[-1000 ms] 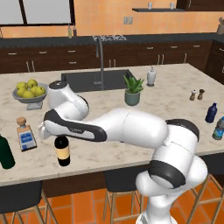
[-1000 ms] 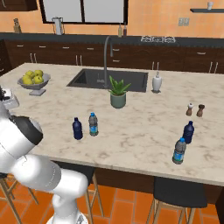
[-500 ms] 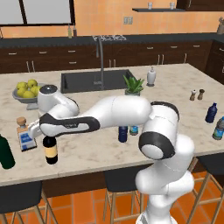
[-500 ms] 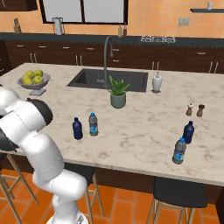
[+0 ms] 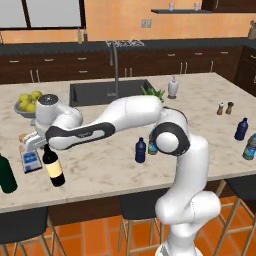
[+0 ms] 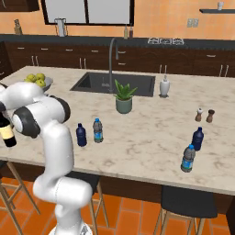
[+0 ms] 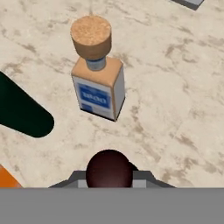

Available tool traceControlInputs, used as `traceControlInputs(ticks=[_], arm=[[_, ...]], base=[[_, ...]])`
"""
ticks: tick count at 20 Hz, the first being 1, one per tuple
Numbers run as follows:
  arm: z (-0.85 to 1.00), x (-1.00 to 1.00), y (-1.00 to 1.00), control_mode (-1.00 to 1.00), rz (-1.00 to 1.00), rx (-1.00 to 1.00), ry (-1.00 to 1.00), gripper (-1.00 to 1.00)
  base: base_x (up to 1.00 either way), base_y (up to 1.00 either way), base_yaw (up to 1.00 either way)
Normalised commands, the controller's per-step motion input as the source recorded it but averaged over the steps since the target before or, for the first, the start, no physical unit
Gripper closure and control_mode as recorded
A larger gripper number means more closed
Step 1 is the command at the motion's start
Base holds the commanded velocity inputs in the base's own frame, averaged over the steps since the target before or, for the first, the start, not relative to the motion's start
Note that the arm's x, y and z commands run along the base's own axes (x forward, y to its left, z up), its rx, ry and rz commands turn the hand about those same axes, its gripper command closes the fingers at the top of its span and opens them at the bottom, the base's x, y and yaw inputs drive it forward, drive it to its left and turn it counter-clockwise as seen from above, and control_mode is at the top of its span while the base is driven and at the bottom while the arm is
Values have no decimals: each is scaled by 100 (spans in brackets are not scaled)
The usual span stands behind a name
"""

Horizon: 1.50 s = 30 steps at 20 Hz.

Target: Move the plastic bottles in the middle to the plastics group, and the glass bottles in the middle to the glass group.

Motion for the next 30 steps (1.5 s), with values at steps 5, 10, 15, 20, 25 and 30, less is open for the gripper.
traceControlInputs(ticks=[5,10,15,20,25,30], arm=[[-33,-32,-7,-100,0,0,0,100],[-36,-19,-41,-100,0,0,0,100],[-9,-3,-35,-100,0,9,-16,100],[8,2,-6,-100,0,17,-26,100],[-17,7,-1,-100,0,22,-18,100],[-46,9,-3,-100,0,22,4,100]], base=[[0,0,0],[0,0,0],[0,0,0],[0,0,0],[0,0,0],[0,0,0]])
